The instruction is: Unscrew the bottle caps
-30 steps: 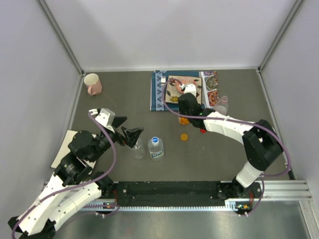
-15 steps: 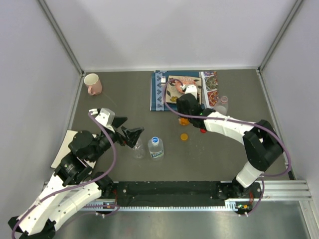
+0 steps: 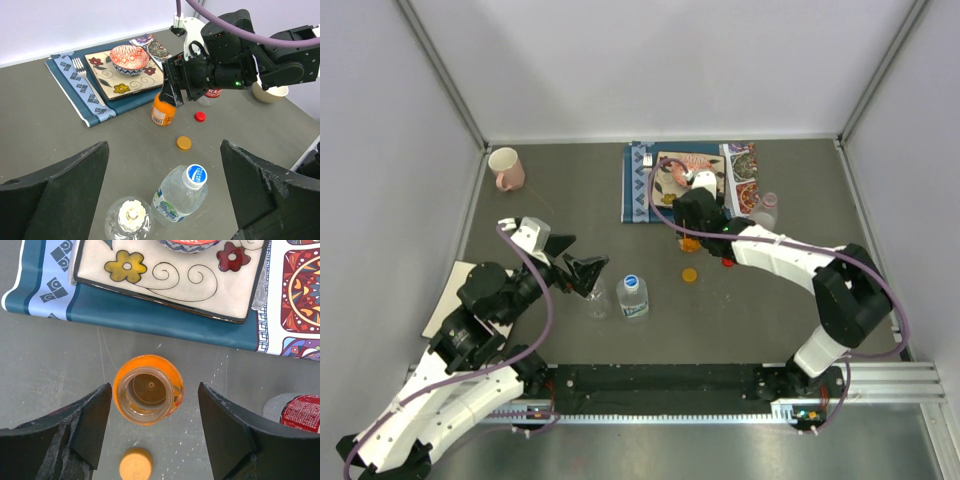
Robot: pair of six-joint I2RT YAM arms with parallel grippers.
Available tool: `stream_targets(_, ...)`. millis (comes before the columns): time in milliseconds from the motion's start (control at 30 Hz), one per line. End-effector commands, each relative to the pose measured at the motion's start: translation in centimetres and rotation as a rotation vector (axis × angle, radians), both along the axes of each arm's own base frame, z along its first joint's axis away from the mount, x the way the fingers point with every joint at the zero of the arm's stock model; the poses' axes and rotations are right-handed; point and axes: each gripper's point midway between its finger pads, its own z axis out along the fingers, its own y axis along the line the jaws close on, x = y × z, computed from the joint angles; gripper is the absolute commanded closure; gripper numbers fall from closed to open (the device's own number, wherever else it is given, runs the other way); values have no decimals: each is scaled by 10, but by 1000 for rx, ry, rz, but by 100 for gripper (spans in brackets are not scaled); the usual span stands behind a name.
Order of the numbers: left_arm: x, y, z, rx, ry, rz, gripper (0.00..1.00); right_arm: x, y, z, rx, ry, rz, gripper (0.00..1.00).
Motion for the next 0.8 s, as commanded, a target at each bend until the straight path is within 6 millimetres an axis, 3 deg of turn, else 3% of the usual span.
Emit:
stream_targets(0, 1, -4, 6, -27, -11, -10, 1, 2, 16, 57, 96, -107, 28, 29)
stream_targets(100, 1, -4, 7, -30, -10, -12, 1, 1, 23, 77, 116, -143, 50, 28)
stream_targets(200, 2, -2, 8, -32, -13, -1, 1, -8, 30, 120, 156, -211, 84, 28)
stream_targets(333, 10, 4, 7, -25, -8, 56, 1, -38, 37, 188, 255, -311, 184, 29)
stream_targets(400, 19, 16, 10, -24, -2, 141, 1, -61, 56, 199, 324, -297, 326, 29)
stream_targets(600, 49, 42, -6, 50, 110, 388, 1, -148, 89, 202, 477, -191, 709, 25)
stream_targets(667, 61, 45, -20, 100, 174, 454, 1, -163, 92, 193, 446, -172, 743, 23)
stream_targets(767, 71, 41, -23, 109, 223, 474, 1, -185, 108, 176, 414, -152, 788, 22)
